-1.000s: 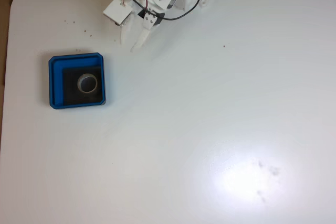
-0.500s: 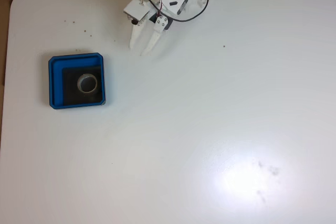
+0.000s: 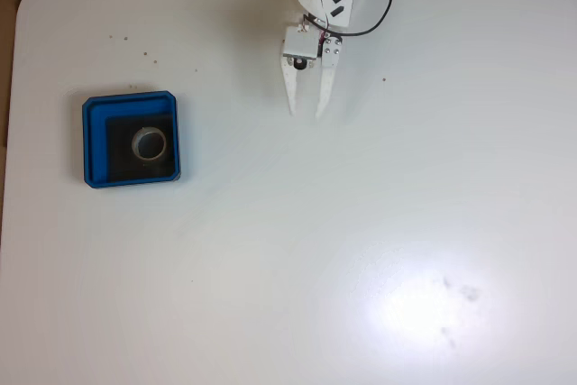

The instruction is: Pick the black tape roll and drop it in the blue box

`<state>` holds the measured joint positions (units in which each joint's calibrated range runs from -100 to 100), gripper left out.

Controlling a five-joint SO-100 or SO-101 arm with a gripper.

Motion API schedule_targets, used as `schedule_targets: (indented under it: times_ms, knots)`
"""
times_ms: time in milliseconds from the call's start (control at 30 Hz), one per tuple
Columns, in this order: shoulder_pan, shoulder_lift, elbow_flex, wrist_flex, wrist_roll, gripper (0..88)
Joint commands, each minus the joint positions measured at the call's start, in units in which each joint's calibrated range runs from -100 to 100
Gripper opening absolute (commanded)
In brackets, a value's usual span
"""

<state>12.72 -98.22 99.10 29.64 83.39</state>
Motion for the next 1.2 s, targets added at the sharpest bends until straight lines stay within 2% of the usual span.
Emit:
schedule_targets:
  times_ms: [0,433,700,1167]
  knots:
    - [-4.85,-0.44,0.81,-1.26,0.23,13.7]
    - [-7.39,-0.52,0.81,-1.26,0.23,12.4]
    - [-7.39,-0.69,0.81,-1.26,-0.21,0.5]
    - [-7.49,-1.03,0.81,-1.26,-0.3,0.5]
